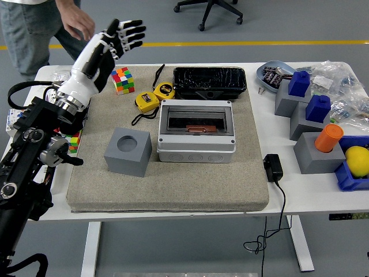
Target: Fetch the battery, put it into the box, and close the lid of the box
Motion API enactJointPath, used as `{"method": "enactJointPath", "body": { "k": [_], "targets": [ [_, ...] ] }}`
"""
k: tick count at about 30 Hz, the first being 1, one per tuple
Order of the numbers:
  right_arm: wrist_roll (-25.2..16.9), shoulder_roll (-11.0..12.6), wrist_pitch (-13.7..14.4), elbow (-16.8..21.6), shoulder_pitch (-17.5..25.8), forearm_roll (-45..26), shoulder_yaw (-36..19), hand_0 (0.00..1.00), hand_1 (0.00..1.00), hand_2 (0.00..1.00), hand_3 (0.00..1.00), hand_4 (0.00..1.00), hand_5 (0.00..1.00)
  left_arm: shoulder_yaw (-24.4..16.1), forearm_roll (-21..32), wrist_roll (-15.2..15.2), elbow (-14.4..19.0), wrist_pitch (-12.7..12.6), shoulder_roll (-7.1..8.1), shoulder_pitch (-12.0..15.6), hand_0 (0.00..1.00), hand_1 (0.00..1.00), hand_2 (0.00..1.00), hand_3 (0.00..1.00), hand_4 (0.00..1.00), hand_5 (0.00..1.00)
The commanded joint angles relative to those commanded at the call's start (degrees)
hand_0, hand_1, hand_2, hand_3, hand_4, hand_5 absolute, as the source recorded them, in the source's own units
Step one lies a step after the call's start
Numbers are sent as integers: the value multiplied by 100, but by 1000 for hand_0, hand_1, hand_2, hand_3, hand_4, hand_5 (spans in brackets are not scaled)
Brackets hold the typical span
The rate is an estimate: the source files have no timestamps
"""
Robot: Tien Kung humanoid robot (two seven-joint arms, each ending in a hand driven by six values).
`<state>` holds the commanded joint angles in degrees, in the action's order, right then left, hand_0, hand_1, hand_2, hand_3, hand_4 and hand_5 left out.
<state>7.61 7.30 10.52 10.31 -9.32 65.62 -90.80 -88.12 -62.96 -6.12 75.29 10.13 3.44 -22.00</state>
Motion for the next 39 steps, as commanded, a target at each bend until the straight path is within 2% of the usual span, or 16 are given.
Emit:
{"method": "enactJointPath", "body": {
  "k": [2, 3, 6, 8, 9, 16, 20, 21, 25, 32, 39],
  "targets": [
    [-2, -10, -1, 0, 11, -4, -12, 985, 899, 835, 815, 998, 998, -495, 518, -69, -18, -335, 108, 299, 813, 876, 852, 836, 998, 913],
    [-2, -12, -1, 0, 13, -5, -12, 985, 899, 835, 815, 998, 998, -623, 600, -80, -26, -412, 127, 355, 863, 935, 934, 896, 998, 884],
    [-11, -26, -4, 0, 29, 24, -57, 985, 899, 835, 815, 998, 998, -1108, -36, -156, -119, -909, 298, 625, 863, 935, 934, 896, 998, 884],
    [-12, -32, -7, 0, 40, 37, -75, 985, 899, 835, 815, 998, 998, -1206, -483, -202, -158, -1151, 349, 694, 863, 935, 934, 896, 998, 884],
    [-26, -32, -8, 0, 53, 32, -78, 985, 900, 835, 815, 998, 998, -1278, -706, -253, -194, -1269, 395, 765, 880, 942, 935, 909, 998, 852],
    [-45, -14, 12, 0, 86, 143, -223, 989, 901, 837, 815, 998, 998, -1587, -2490, -413, -290, -1808, 418, 962, 897, 950, 938, 912, 998, 862],
    [-71, -18, 48, 0, 98, 210, -319, 989, 901, 837, 815, 998, 998, -1604, -3420, -319, -267, -1891, 368, 1051, 897, 950, 938, 912, 998, 862],
    [-75, -19, 52, 0, 102, 219, -331, 996, 906, 844, 817, 998, 998, -1605, -3643, -300, -271, -1897, 350, 1064, 985, 998, 977, 940, 998, 998],
    [-99, -32, 91, 0, 136, 343, -447, 996, 906, 844, 817, 998, 998, -1535, -4611, -221, -269, -1908, 197, 1198, 985, 998, 977, 940, 998, 998],
    [-183, -20, 214, 0, 172, 425, -495, 998, 918, 860, 833, 998, 998, -1357, -6303, -220, -311, -1918, 133, 1274, 998, 998, 998, 949, 998, 998],
    [-330, 27, 365, 0, 134, 560, -543, 998, 927, 867, 840, 998, 998, -1198, -6448, -287, -402, -1892, 200, 1147, 998, 998, 992, 934, 998, 998]
  ]
}}
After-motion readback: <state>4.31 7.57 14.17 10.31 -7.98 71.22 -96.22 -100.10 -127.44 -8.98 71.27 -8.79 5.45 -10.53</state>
